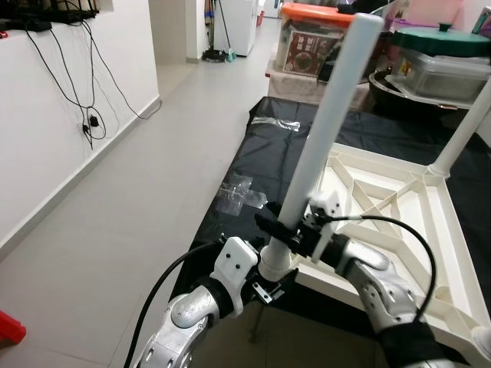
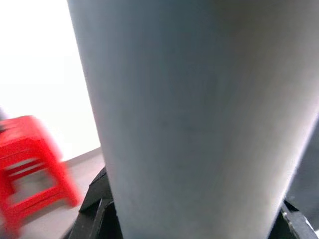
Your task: Building children table
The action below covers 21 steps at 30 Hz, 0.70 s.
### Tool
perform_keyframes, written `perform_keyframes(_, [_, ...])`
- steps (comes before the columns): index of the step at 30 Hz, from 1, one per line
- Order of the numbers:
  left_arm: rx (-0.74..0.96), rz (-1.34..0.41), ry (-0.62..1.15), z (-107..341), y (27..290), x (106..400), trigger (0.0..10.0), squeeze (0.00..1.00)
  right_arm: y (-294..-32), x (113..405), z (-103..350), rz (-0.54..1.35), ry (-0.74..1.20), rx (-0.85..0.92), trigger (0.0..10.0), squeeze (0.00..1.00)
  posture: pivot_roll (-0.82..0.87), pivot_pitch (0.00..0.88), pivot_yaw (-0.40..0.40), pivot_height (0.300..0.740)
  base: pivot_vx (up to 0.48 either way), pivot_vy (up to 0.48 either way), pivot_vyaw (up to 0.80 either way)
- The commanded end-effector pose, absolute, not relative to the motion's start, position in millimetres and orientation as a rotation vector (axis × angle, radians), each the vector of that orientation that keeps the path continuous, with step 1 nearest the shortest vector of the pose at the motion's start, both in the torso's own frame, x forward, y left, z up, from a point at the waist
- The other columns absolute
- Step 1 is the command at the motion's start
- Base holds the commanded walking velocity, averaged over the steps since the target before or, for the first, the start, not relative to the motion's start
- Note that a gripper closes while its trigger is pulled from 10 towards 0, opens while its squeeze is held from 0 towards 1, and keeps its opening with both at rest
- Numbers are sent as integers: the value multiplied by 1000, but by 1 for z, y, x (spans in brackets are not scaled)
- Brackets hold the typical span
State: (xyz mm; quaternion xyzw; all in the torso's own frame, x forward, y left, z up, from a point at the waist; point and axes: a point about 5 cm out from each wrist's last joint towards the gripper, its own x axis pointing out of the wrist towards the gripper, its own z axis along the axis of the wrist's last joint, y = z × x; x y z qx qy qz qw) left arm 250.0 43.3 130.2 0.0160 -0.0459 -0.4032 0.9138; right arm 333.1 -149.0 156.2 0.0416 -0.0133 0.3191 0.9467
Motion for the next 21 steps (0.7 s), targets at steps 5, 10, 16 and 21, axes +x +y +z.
perform_keyframes(5, [33,-827,-81,128,43,250,10000,0,-224,349,159,-131,-21,125,0,0,149,0,-114,740,0,0,0])
perform_keyframes(10, [33,-826,-82,128,43,250,10000,0,-249,331,150,-536,8,151,0,0,149,0,-114,740,0,0,0])
perform_keyframes(16, [35,-829,-81,128,42,250,10000,0,-249,317,138,-728,15,174,0,0,149,0,-114,740,0,0,0])
perform_keyframes(21, [35,-827,-82,128,42,251,10000,0,-232,324,132,-719,31,209,10000,0,149,0,-111,740,0,0,0])
